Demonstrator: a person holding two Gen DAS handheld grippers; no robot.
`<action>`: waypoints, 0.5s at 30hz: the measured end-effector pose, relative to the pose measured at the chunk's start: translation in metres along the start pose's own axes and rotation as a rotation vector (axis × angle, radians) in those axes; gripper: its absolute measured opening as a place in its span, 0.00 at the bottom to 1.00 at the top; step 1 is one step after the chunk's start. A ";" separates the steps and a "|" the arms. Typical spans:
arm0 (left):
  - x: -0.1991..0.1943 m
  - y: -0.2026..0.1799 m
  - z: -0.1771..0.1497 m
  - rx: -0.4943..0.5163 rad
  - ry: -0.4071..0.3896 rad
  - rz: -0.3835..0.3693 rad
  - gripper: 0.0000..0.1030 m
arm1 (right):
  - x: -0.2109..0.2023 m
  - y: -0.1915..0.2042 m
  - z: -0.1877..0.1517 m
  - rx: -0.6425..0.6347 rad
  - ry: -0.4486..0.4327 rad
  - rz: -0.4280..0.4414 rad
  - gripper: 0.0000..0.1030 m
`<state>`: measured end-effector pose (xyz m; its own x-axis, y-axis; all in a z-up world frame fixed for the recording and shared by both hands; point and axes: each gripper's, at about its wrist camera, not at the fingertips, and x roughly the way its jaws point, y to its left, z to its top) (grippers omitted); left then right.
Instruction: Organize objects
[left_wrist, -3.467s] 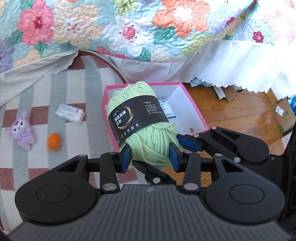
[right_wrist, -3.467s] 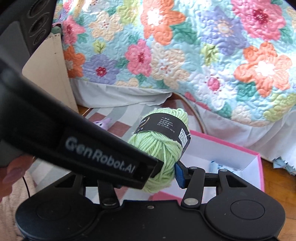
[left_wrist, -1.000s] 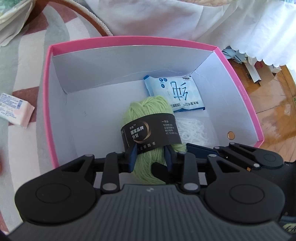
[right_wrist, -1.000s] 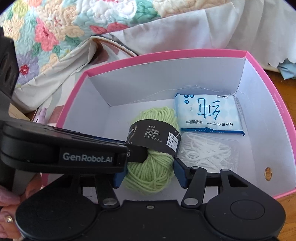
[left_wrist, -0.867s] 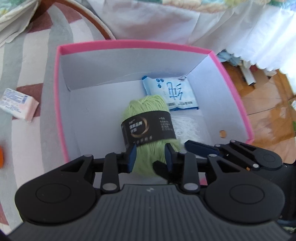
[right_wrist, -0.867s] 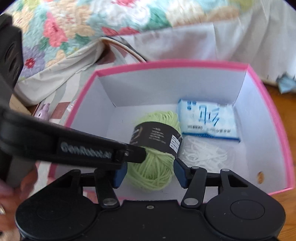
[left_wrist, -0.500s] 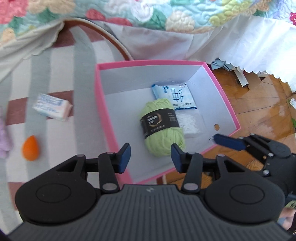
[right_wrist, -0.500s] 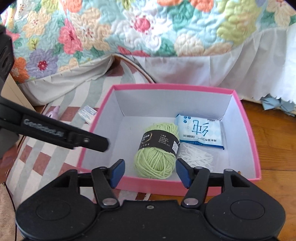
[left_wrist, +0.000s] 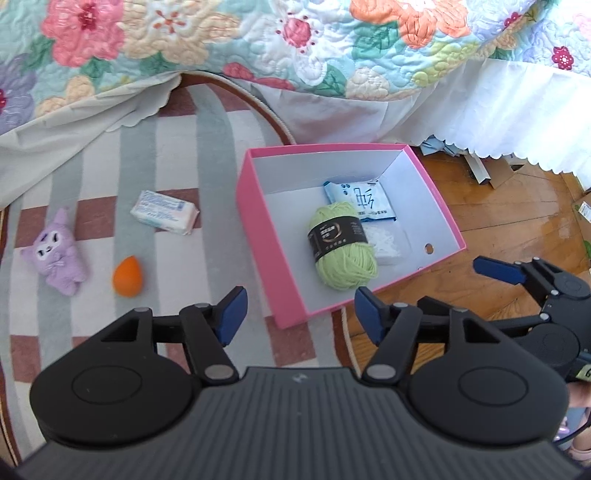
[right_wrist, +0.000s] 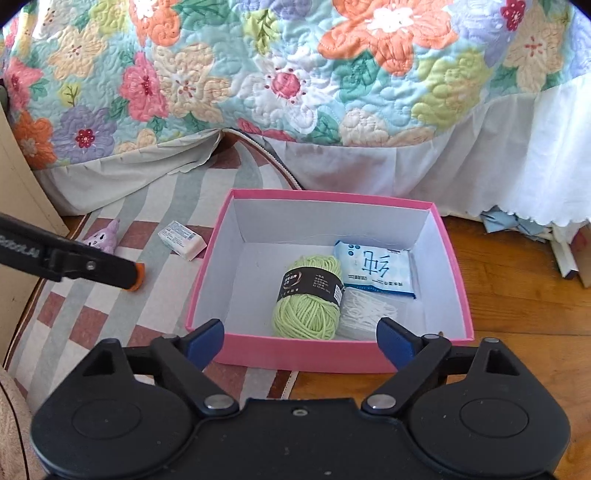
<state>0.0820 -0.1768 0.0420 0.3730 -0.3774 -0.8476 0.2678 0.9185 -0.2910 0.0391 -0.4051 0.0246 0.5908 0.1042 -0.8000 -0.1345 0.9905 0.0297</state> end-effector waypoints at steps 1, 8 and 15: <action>-0.004 0.001 -0.002 0.001 0.003 0.002 0.64 | -0.002 0.002 0.000 0.004 0.007 -0.003 0.93; -0.031 0.013 -0.016 0.009 -0.001 0.052 0.73 | -0.017 0.018 -0.004 0.006 0.009 -0.028 0.96; -0.052 0.029 -0.033 0.016 -0.004 0.090 0.81 | -0.032 0.038 -0.004 -0.025 -0.003 0.019 0.96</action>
<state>0.0413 -0.1271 0.0633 0.4000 -0.2942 -0.8680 0.2476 0.9466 -0.2067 0.0114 -0.3708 0.0490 0.5906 0.1234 -0.7975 -0.1654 0.9858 0.0300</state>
